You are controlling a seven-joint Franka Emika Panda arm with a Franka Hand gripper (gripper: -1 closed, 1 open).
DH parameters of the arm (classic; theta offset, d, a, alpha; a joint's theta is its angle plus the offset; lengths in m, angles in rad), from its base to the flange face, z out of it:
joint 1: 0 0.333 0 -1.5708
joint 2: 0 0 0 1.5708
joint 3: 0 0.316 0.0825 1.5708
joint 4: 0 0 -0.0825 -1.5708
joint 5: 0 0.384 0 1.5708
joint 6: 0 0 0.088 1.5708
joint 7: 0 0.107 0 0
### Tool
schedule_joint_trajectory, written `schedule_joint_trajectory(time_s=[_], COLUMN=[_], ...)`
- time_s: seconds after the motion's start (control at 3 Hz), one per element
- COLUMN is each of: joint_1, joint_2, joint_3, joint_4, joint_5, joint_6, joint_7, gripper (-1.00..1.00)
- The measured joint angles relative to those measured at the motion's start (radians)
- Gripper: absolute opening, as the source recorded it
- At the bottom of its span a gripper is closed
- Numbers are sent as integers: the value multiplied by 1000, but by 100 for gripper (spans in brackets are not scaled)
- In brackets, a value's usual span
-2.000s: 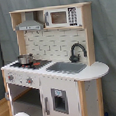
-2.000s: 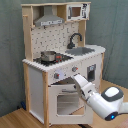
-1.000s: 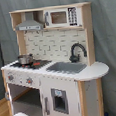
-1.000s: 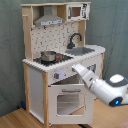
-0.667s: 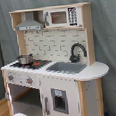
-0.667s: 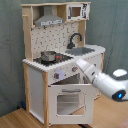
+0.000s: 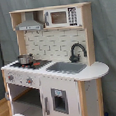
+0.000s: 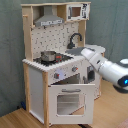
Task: Play with the kitchen
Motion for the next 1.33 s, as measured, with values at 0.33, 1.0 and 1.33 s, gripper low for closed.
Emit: schedule_joint_trajectory(time_s=[0.33, 1.0, 1.33], joint_1=[47, 142, 168], joint_2=[26, 93, 128], joint_3=[-39, -76, -83], joint_4=[-30, -45, -39], joint_5=[23, 116, 202], joint_6=[-47, -199, -263], joint_7=[-70, -158, -185], gripper=[100, 100, 100])
